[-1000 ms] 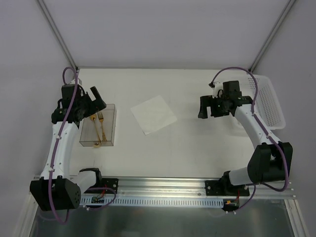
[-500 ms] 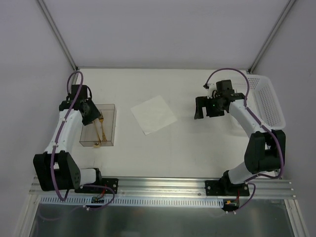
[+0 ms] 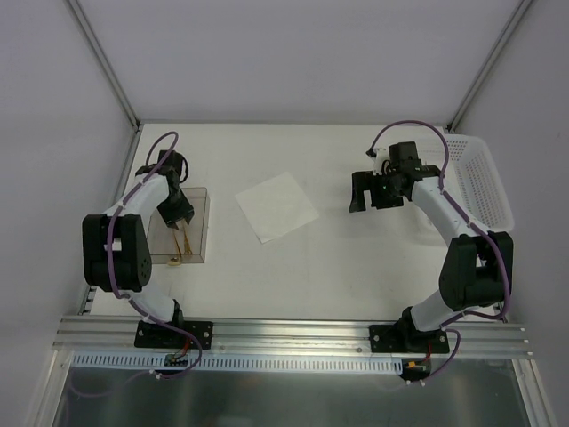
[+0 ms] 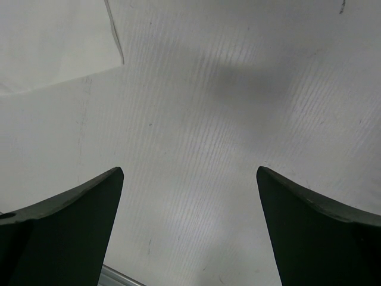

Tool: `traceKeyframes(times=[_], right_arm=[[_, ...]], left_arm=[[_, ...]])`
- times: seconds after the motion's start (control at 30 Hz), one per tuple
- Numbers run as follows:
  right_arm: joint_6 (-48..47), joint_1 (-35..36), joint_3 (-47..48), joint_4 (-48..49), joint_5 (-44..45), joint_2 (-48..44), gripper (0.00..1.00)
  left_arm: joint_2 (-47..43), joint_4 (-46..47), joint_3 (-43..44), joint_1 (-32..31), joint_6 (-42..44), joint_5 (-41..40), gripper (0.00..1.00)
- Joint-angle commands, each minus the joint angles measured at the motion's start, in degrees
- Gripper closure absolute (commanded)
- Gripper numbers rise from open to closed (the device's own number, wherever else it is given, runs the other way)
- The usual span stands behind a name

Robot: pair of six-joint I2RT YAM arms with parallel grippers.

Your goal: Place the utensils on the paper napkin and roll it up

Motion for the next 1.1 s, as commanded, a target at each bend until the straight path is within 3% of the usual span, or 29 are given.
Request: traceKeyframes(times=[0.0, 0.43, 0.57, 0.73, 0.83, 1.07], right_arm=[[0.6, 0.4, 2.0, -0.1, 0.4, 0.2, 0.01], [-1.7, 0.1, 1.8, -1.5, -1.5, -0.3, 0.01], [-3.5, 0.1, 1.8, -2.1, -5.8, -0.2, 0.01], [-4.6, 0.6, 1.5, -0.6, -12.9, 0.7, 0.01], [-1.2, 2.3, 1.8, 2.7, -13.3, 2.5, 0.07], [5.9, 9.3, 2.9, 10.6, -11.4, 7.5, 0.34]], left_arm=[[2.0, -0.5, 3.0, -0.1, -1.5, -3.3, 0.65], [9.5, 5.4, 3.7, 0.0, 4.4, -3.0, 0.64], [11.0, 6.5, 3.6, -0.1, 4.4, -1.4, 0.64], [12.2, 8.0, 2.5, 0.0, 4.4, -0.5, 0.72], [12.5, 8.6, 2.1, 0.0, 4.4, -0.2, 0.78], [12.2, 8.6, 1.5, 0.0, 4.0, 0.1, 0.93]])
